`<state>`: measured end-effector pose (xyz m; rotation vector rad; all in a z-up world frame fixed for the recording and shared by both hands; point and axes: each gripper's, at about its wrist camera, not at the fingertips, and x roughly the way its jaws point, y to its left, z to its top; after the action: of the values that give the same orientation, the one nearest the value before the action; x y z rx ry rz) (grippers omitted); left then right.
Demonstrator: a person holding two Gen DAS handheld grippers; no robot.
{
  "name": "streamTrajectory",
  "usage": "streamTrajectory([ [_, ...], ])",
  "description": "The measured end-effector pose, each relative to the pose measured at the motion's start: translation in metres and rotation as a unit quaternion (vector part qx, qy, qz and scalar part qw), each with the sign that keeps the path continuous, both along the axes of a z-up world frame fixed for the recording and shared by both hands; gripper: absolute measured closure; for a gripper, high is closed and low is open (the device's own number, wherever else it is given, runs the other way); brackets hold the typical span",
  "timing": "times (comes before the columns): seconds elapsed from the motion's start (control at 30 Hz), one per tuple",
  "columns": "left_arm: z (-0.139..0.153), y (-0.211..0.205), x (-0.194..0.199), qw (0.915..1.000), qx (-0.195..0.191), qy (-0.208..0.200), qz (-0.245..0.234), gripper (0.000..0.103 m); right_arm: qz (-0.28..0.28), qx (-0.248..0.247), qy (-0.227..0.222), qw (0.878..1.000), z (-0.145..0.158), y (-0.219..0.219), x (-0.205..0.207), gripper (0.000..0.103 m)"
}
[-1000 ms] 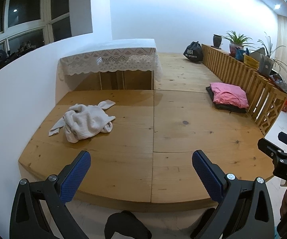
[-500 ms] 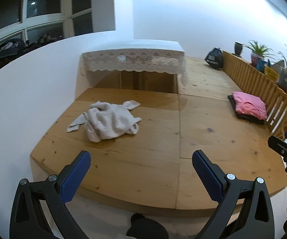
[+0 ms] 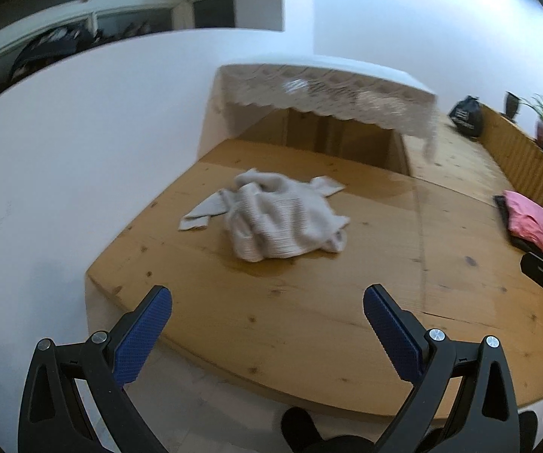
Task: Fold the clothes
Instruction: 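Move both grippers toward the crumpled cream sweater on the table, then grasp the cream sweater with the right gripper and lift it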
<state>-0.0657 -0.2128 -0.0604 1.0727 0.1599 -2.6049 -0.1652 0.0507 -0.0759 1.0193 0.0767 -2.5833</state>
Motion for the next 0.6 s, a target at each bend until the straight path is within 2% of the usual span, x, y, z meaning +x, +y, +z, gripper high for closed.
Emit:
streamTrajectory([
  [0.17,-0.028,-0.038,-0.018,0.9994,0.002,-0.021,0.026,0.001,0.022,-0.013,-0.042,0.999,-0.043,-0.045,-0.058,0.0],
  [0.4,-0.068,-0.082,-0.04,0.9975,0.011,-0.044,0.055,0.001,0.018,-0.047,-0.09,0.995,-0.108,-0.108,-0.137,0.0],
  [0.6,-0.097,-0.103,-0.054,0.9959,0.026,-0.059,0.064,0.001,0.025,-0.02,-0.099,0.995,-0.147,-0.166,-0.181,0.0],
])
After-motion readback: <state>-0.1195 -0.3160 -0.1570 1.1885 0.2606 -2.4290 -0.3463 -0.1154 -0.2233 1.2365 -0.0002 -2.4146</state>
